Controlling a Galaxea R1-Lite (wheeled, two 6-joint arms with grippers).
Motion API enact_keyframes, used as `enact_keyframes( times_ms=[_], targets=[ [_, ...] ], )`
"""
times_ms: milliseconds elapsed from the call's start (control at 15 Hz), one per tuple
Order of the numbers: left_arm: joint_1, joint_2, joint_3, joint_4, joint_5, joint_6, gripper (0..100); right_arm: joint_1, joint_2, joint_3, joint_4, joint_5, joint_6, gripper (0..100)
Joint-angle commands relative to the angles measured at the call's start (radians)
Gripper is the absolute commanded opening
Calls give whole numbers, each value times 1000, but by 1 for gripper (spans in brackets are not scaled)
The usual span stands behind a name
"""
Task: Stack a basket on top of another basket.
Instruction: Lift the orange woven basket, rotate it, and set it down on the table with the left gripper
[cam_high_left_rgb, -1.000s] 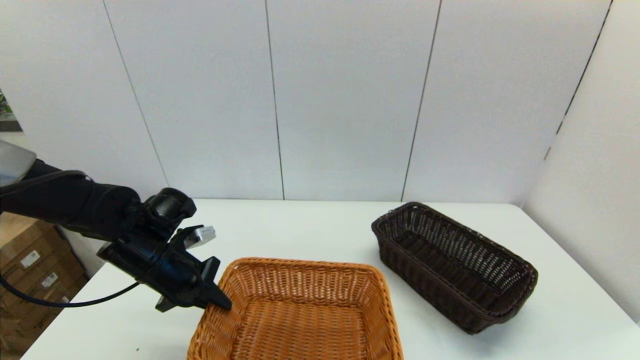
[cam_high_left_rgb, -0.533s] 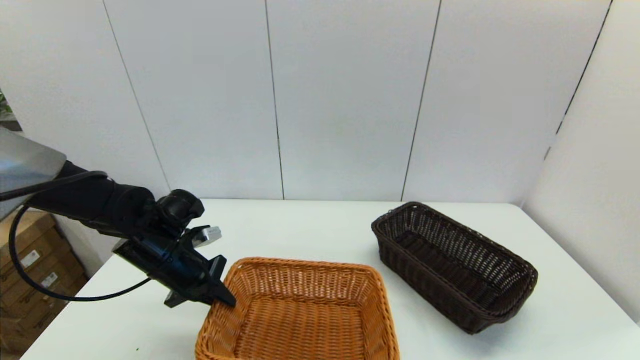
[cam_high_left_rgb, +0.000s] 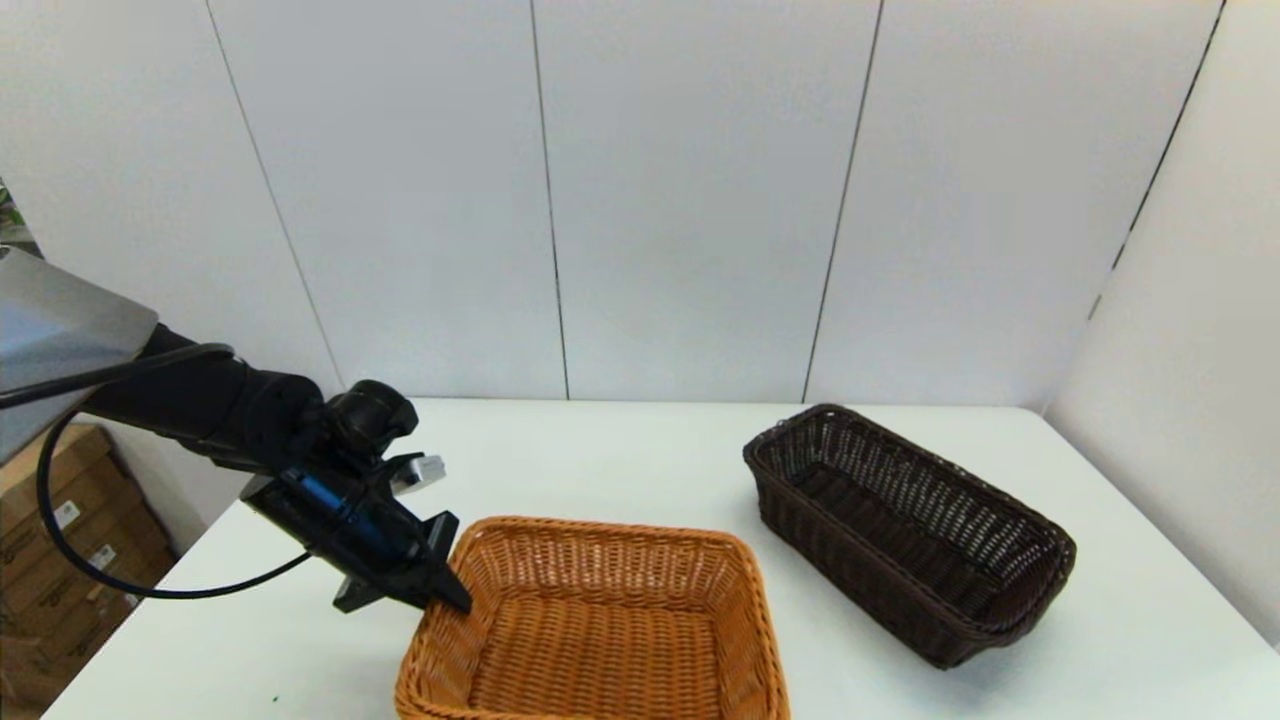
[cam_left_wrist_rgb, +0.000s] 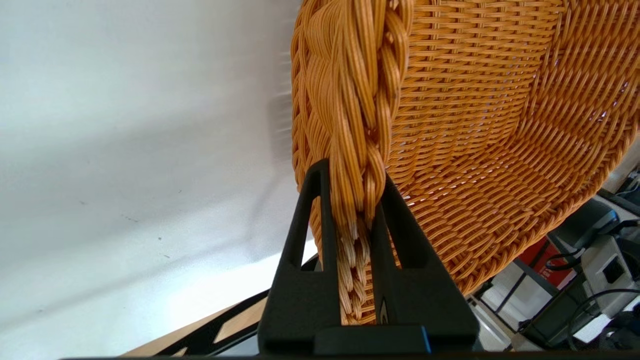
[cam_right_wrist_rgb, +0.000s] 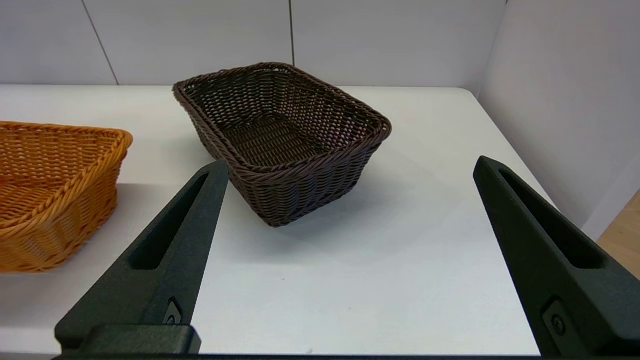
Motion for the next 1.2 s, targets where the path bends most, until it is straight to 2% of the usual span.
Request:
enact_keyframes(
  times_ms=[67, 933, 1000, 1200],
  targets=[
    [-8, 3, -1, -21, -5, -13, 0, 0, 1, 0, 0, 0, 0, 100],
    [-11, -1, -3, -24, -6, -25, 0, 0, 1, 0, 0, 0, 0, 100],
    [-11, -3, -3, -24, -6, -25, 100, 0, 1, 0, 0, 0, 0, 100],
    [-11, -9, -3, -24, -8, -24, 100, 0, 1, 0, 0, 0, 0, 100]
  ],
)
